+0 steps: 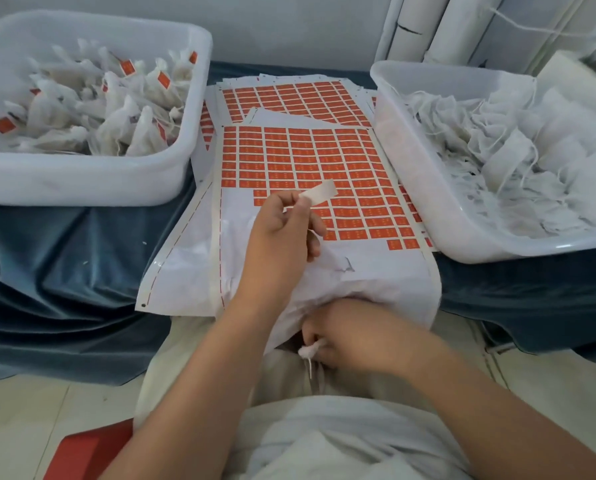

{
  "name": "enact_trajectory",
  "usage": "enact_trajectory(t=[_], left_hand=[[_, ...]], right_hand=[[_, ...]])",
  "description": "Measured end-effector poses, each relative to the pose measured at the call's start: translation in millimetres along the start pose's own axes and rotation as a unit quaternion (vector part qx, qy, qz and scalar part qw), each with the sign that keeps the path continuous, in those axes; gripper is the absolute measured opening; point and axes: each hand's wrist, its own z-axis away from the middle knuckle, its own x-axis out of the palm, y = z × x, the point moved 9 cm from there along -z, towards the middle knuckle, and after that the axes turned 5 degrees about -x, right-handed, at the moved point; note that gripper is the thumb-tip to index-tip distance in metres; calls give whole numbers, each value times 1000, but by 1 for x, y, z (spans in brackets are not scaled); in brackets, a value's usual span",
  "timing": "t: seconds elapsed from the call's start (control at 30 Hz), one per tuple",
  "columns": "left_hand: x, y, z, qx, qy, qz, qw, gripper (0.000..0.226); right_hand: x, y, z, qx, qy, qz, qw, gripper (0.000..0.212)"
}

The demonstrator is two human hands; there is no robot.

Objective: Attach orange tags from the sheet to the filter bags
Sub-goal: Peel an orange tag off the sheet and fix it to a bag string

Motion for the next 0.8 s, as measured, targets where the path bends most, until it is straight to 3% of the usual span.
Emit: enact_trajectory(t=[0.07, 0.17, 0.3, 0.4, 0.5, 0.6, 0.73, 0.8], left_hand=[[-1, 1, 1, -3, -13, 9, 1000, 19], [-6, 6, 1, -8, -26, 35, 999, 18], [-9, 15, 7, -13, -23, 86, 996, 17], [0, 19, 17, -30, -44, 113, 992, 19], [7, 15, 23, -49, -47, 78, 995, 17], [3, 21, 25, 5, 10, -23, 1000, 17], [1, 31, 28, 70, 41, -82, 993, 17], [0, 32, 26, 69, 43, -89, 993, 16]], right_hand=[[-20, -3, 14, -35, 5, -63, 997, 3], [-64, -1, 40, -67, 77, -210, 972, 10], [-106, 12, 59, -83, 246, -487, 834, 22], [-115, 20, 60, -45, 343, -522, 780, 18], [-118, 17, 62, -38, 387, -496, 777, 20], [-121, 16, 65, -23, 409, -472, 781, 31], [-142, 11, 84, 6, 482, -216, 849, 24], [-149, 18, 95, 33, 506, -185, 842, 22]])
